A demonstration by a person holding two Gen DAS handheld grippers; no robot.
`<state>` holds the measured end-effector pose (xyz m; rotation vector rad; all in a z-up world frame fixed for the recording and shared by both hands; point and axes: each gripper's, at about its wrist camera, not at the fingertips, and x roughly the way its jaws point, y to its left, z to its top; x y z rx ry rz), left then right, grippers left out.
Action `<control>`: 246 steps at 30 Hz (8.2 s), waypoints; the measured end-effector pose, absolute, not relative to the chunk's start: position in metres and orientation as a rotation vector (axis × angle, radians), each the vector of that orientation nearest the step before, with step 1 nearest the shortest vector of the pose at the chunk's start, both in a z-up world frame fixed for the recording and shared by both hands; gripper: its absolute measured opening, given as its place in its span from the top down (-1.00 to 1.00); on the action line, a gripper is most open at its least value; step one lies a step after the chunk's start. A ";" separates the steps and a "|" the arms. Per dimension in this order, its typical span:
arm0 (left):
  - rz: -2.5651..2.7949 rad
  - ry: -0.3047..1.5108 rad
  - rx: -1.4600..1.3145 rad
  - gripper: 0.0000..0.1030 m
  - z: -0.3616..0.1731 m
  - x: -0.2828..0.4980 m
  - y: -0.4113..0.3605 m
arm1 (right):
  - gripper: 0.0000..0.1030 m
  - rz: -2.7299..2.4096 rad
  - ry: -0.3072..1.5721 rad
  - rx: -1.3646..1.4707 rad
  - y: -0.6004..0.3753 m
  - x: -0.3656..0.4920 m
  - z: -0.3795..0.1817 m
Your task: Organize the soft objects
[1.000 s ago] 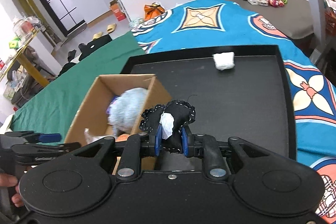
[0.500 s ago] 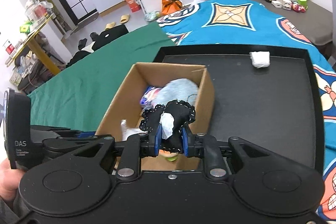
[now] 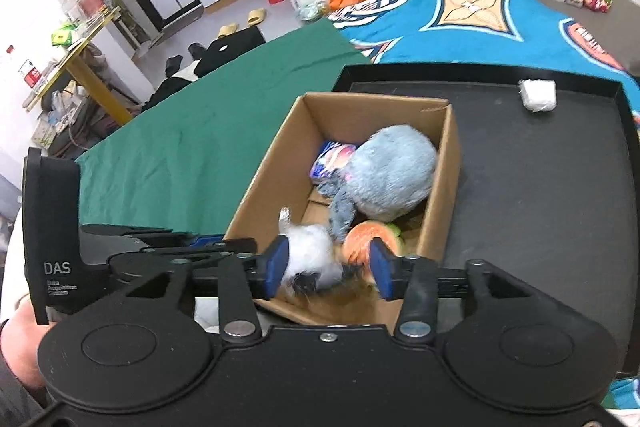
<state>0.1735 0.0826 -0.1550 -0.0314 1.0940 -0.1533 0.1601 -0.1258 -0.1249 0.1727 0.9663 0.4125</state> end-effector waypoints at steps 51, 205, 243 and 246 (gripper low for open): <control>0.109 1.071 0.065 -0.17 -0.135 0.190 0.054 | -0.45 0.346 0.885 0.206 -0.243 0.238 -0.138; -0.065 1.074 -0.051 0.53 -0.153 0.175 0.069 | -0.10 0.327 0.844 0.162 -0.149 0.154 -0.113; -0.081 0.919 -0.002 -0.55 -0.039 0.096 0.030 | -1.00 0.201 0.720 0.330 -0.231 0.080 -0.065; -0.074 0.908 0.001 -0.57 -0.029 0.086 0.030 | -1.00 0.193 0.720 0.327 -0.233 0.075 -0.059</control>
